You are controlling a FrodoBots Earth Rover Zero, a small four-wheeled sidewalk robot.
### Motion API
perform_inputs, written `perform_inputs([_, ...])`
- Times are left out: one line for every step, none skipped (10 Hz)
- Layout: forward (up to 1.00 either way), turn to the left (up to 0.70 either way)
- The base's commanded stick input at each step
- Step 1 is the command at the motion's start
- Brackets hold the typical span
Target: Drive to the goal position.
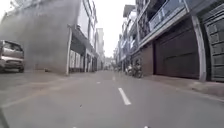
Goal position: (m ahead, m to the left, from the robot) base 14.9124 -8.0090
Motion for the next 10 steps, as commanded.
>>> perform_inputs([1.00, -0.06])
perform_inputs([1.00, -0.17])
perform_inputs([1.00, -0.27])
perform_inputs([1.00, -0.34])
perform_inputs([1.00, -0.34])
perform_inputs([1.00, -0.34])
perform_inputs([1.00, -0.34])
perform_inputs([1.00, -0.34])
perform_inputs([1.00, -0.34])
perform_inputs([1.00, -0.34])
